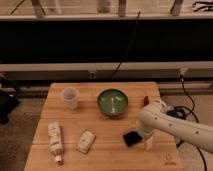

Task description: Place the eraser in the ceramic cup

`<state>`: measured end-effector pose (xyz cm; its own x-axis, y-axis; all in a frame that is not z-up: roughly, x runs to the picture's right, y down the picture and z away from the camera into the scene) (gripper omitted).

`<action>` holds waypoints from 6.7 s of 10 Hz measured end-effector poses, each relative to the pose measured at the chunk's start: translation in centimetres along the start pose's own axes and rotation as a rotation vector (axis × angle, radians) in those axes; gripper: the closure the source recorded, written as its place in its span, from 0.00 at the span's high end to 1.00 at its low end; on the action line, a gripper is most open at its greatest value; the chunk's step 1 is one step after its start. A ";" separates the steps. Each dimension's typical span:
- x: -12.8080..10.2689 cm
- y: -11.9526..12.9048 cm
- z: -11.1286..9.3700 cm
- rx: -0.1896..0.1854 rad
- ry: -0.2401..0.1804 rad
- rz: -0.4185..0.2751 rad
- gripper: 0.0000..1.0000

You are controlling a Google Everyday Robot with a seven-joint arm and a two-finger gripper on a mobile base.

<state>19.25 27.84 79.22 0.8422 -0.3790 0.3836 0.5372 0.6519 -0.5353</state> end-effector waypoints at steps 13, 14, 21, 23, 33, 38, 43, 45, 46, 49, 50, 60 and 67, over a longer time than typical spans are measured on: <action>-2.1 -4.2 -6.0 0.038 0.017 -0.127 0.00; -2.8 -5.6 -7.1 0.043 0.019 -0.166 0.00; -5.4 -15.4 -9.9 0.180 0.008 -0.470 0.00; -6.6 -17.2 -10.5 0.214 0.004 -0.528 0.00; -11.8 -27.2 -13.5 0.394 0.035 -0.846 0.00; -11.7 -31.2 -16.6 0.509 0.055 -0.936 0.00; -14.4 -36.0 -17.6 0.594 0.063 -1.017 0.00; -15.7 -37.6 -17.6 0.615 0.069 -1.047 0.00; -15.9 -38.3 -17.6 0.624 0.074 -1.054 0.00; -16.7 -40.0 -16.6 0.649 0.069 -1.070 0.00; -17.0 -40.5 -16.2 0.655 0.068 -1.075 0.00; -19.8 -44.4 -14.7 0.684 0.080 -1.096 0.05; -18.1 -43.9 -13.7 0.641 0.088 -1.085 0.74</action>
<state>-18.94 -2.90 85.49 -0.0032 -0.9437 0.3309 0.8538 0.1697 0.4921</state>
